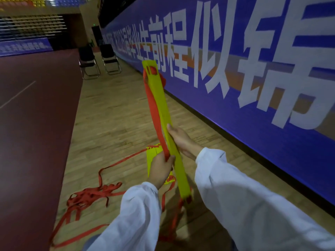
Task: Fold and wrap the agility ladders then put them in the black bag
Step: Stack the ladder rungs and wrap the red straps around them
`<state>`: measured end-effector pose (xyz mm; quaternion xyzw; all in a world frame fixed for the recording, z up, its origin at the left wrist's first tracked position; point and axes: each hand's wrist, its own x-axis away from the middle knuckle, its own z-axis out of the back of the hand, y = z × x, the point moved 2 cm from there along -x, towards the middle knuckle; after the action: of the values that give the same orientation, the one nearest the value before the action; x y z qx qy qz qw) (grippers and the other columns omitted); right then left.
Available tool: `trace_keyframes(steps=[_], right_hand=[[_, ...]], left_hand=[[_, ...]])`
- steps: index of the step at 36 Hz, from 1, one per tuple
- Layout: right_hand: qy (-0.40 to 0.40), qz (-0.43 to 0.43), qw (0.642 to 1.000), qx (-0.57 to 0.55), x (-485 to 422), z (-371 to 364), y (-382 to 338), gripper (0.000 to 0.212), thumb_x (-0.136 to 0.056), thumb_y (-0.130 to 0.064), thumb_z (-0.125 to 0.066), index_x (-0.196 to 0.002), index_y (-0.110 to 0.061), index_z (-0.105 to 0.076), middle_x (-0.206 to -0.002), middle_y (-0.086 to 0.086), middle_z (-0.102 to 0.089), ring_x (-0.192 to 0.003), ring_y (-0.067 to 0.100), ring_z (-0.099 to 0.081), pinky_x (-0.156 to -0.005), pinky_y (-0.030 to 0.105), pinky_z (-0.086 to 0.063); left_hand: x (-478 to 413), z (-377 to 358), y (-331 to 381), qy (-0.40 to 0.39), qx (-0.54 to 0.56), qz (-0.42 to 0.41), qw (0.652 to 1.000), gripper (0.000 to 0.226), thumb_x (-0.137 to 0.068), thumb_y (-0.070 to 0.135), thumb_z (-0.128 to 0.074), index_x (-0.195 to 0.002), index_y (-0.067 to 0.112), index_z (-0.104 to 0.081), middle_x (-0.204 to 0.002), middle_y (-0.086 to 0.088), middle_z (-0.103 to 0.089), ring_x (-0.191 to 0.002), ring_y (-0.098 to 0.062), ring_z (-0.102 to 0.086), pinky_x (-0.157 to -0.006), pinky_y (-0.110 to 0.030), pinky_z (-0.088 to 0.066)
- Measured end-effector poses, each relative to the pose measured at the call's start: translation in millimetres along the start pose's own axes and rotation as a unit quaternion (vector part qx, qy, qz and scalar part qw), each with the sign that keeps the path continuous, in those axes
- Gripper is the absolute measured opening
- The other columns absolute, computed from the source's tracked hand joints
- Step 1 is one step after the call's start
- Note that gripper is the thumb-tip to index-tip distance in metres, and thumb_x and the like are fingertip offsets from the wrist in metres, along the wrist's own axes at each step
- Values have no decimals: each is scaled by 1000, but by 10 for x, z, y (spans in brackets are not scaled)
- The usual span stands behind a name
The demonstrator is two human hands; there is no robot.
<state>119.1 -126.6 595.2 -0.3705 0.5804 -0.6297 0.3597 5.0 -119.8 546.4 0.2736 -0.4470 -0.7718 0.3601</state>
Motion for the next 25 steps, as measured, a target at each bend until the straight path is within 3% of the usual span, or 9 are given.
trace_keyframes(steps=[4,6,10,14,17,20,23,25], right_hand=[[-62,-19,996,-65,111,123,-7,21,-101,-23,-47,-106,-9,-61,-73,0,-70,-64,10,-65,-62,24,-53],[-100,-40,993,-46,250,205,120,16,-99,-23,-52,-102,-12,-63,-82,4,-71,-75,15,-67,-62,20,-52],[-119,-59,991,-21,498,351,505,29,-90,-17,-65,-119,-14,-61,-108,9,-70,-103,25,-65,-91,37,-48],[-135,-51,989,24,656,330,620,29,-90,-5,-64,-118,-12,-61,-103,1,-69,-86,4,-67,-74,19,-52],[-104,-26,994,15,701,295,586,32,-91,-2,-61,-123,-2,-60,-112,12,-67,-80,4,-67,-73,17,-53],[-86,-26,995,-44,704,282,525,36,-91,-4,-60,-126,2,-58,-117,20,-65,-85,17,-68,-79,26,-56],[-110,-48,986,-120,701,242,478,34,-91,-8,-62,-124,1,-59,-115,24,-66,-102,36,-66,-92,46,-53],[-116,-49,978,-169,715,212,413,18,-95,-7,-55,-110,-1,-63,-90,18,-71,-79,30,-70,-74,37,-59]], left_hand=[[-40,112,38,-2,41,7,999,17,-98,8,-46,-85,10,-57,-49,-1,-59,-41,-11,-55,-44,-27,-45],[-70,182,70,-5,71,14,997,19,-99,5,-44,-86,11,-56,-44,0,-59,-42,-15,-57,-42,-25,-45],[-78,238,155,-19,110,3,994,17,-98,1,-44,-85,7,-53,-42,0,-57,-38,-13,-57,-38,-22,-42],[-50,272,228,4,151,5,988,26,-98,1,-45,-74,11,-46,-38,0,-53,-32,-12,-48,-35,-21,-38],[-85,320,236,14,166,9,986,28,-98,3,-47,-71,11,-44,-38,4,-51,-34,-15,-47,-35,-22,-36],[-109,364,283,8,181,19,983,24,-99,10,-48,-75,11,-47,-50,3,-54,-36,-10,-51,-35,-20,-38],[-54,310,227,-39,227,59,971,11,-102,19,-41,-101,11,-47,-76,-2,-56,-42,-8,-57,-38,-20,-45],[53,246,93,-87,281,103,950,17,-104,20,-34,-108,10,-46,-78,-6,-60,-45,-12,-61,-41,-21,-49]])
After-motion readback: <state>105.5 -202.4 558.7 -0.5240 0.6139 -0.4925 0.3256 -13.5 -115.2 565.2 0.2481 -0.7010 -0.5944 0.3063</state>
